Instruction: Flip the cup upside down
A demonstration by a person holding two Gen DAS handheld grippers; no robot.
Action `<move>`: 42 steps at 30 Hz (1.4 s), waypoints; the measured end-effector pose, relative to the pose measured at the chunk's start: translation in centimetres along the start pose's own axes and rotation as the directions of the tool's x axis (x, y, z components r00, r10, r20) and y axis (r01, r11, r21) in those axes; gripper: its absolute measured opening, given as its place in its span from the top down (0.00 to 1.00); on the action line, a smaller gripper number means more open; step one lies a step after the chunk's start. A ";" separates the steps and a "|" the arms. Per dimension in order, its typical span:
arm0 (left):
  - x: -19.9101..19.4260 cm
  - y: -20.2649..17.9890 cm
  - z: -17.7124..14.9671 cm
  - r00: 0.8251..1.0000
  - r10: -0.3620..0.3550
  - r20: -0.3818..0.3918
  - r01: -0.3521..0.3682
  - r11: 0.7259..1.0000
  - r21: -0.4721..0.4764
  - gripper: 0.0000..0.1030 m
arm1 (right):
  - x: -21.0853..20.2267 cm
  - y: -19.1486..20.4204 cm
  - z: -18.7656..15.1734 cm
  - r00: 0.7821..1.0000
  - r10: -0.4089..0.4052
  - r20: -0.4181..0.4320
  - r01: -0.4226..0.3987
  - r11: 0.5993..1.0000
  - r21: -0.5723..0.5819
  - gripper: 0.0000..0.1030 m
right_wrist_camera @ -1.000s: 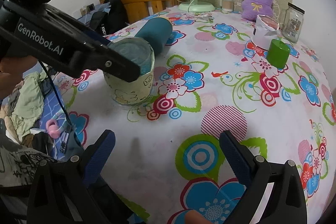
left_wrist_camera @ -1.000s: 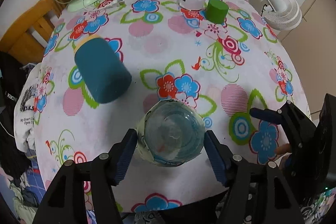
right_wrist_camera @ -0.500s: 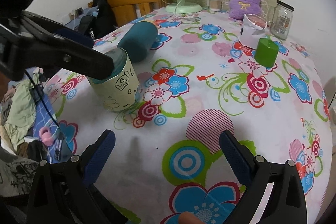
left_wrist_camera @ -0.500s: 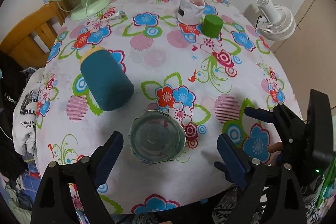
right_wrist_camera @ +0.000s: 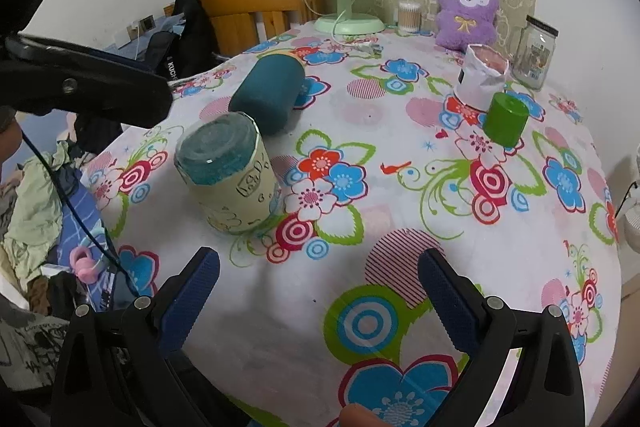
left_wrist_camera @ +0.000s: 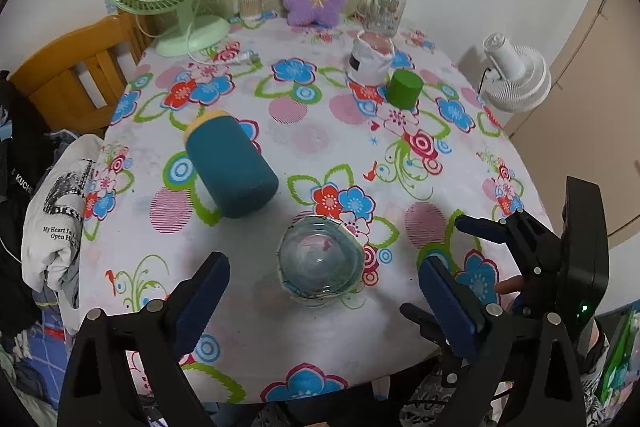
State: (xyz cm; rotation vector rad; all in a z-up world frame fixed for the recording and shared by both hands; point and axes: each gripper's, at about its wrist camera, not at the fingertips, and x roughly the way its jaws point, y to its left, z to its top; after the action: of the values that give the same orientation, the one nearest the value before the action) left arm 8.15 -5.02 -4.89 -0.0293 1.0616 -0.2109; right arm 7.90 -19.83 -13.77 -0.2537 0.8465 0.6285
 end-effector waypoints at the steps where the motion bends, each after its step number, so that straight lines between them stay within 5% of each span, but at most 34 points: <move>1: -0.4 0.3 -0.2 1.000 0.002 0.017 -0.002 1.000 -0.005 0.05 | -0.1 0.1 0.1 1.000 -0.005 0.002 0.005 1.000 0.000 0.03; 13: -3.9 4.2 -2.4 0.977 0.049 0.210 -0.025 0.993 -0.113 0.01 | -1.3 1.5 2.2 0.997 -0.064 0.043 0.063 0.998 0.025 0.03; 27: -6.0 5.8 -5.7 0.901 0.150 0.407 -0.068 0.975 -0.209 0.00 | -4.8 3.5 4.1 0.977 -0.156 0.145 0.146 0.986 0.079 0.03; 33: -6.5 6.3 -6.5 0.877 0.189 0.442 -0.083 0.965 -0.249 0.00 | -7.4 5.6 4.9 0.946 -0.236 0.223 0.227 0.972 0.065 0.03; 42: -8.5 6.1 -7.1 0.798 0.255 0.546 -0.121 0.955 -0.270 0.00 | -10.8 7.5 5.4 0.877 -0.328 0.351 0.305 0.945 0.119 0.03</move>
State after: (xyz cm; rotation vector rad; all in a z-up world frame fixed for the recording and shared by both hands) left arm -1.07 3.06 -1.75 -0.1784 0.4648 0.1040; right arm 1.27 -15.92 -1.85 -0.2058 0.4461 0.3246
